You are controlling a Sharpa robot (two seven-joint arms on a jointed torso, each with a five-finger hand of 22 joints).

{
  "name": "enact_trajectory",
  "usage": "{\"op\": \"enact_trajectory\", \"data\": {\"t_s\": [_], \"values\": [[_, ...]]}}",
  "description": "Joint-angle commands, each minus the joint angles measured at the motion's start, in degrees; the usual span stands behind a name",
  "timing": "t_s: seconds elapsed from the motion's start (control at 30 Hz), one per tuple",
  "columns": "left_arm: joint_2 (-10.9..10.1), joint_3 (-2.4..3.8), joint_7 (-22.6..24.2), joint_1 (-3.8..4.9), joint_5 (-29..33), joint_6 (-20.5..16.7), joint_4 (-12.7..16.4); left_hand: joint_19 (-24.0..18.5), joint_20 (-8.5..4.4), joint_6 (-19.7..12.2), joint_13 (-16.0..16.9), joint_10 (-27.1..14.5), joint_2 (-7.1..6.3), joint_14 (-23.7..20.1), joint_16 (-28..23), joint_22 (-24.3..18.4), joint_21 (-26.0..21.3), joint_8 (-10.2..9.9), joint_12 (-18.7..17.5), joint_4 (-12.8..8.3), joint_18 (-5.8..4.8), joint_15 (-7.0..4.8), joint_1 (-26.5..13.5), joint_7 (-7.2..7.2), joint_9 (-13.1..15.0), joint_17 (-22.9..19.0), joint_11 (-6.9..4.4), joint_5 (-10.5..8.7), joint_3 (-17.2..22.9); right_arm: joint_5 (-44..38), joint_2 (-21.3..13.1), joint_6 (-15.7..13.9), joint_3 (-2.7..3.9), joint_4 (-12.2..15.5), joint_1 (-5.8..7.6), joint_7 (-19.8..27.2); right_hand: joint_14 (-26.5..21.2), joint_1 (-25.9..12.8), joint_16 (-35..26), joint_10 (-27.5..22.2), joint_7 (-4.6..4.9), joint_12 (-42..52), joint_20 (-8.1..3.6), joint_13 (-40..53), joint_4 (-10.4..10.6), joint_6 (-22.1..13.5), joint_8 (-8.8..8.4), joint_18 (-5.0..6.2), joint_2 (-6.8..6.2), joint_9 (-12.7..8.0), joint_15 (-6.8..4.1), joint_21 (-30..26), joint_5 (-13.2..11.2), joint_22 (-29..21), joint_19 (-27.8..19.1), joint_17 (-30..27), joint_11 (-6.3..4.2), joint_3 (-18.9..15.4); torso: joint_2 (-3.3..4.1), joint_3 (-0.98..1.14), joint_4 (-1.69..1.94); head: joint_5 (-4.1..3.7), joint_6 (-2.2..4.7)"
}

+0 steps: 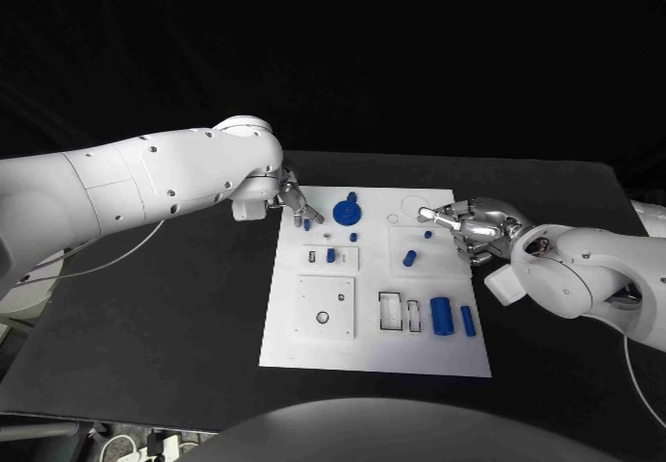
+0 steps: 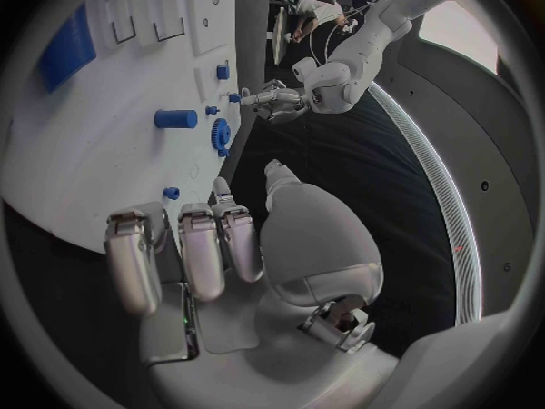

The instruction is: Assemble the parts on the task board

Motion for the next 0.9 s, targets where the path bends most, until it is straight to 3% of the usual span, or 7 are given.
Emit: {"op": "enact_trajectory", "data": {"t_s": [0.03, 0.27, 0.9], "values": [[0.53, 0.02, -2.22, -0.35, -0.25, 2.19, -0.92, 5.82, -0.19, 0.31, 15.09, 5.96, 0.02, 5.96, 0.15, 15.1, 0.14, -0.31, 0.14, 0.05, -0.43, -0.3, 0.71, -0.12, 0.05, 15.09, -0.21, 0.3, 0.41, -0.09, -0.01, 0.95, -0.01, 0.11, -0.05, -0.04, 5.86, -0.12, 0.23, 6.0, 0.21, 0.22, -0.31, 15.09, 0.03, -0.08, -0.34, -0.81, 0.24, -0.05, -0.08, 0.26, 0.4, 15.08, 6.0, 15.09, -0.17, -0.32, -0.01, -0.03, 0.06, -0.11, 0.02], [0.99, 0.0, -2.86, -0.96, -0.28, 2.96, -1.97, 5.82, -0.21, 0.28, 15.09, 5.96, 0.58, 5.96, 0.15, 15.1, 0.14, -0.5, 0.14, 0.02, -0.43, -0.31, 1.09, -0.11, 0.06, 15.09, -0.2, 0.36, 0.7, -0.1, -0.07, 0.91, -0.01, 0.14, -0.05, -0.15, 5.86, -0.09, 0.23, 6.0, 0.23, 0.22, -0.3, 15.09, 0.02, -0.11, -0.36, -0.81, 0.26, -0.06, -0.07, 0.26, 0.41, 15.08, 6.0, 15.09, -0.15, -0.33, -0.01, -0.02, 0.13, -0.19, -0.21], [1.92, -0.01, -1.65, -1.13, -0.46, 0.32, -3.31, 5.82, -0.23, 0.19, 15.09, 5.96, 1.28, 5.96, 0.15, 15.1, 0.14, -0.71, 0.14, -0.01, -0.43, -0.31, 1.46, -0.07, 0.09, 15.09, -0.18, 0.32, 1.03, -0.18, 0.01, 0.88, -0.01, 0.12, -0.05, -0.54, 5.86, 0.18, 0.23, 6.0, 0.31, 0.22, -0.23, 15.09, -0.13, -0.21, -0.5, -0.81, 0.36, -0.1, 0.03, 0.26, 0.75, 15.08, 6.0, 15.09, -0.04, -0.36, -0.04, 0.0, 0.01, -0.19, -0.14]]}}
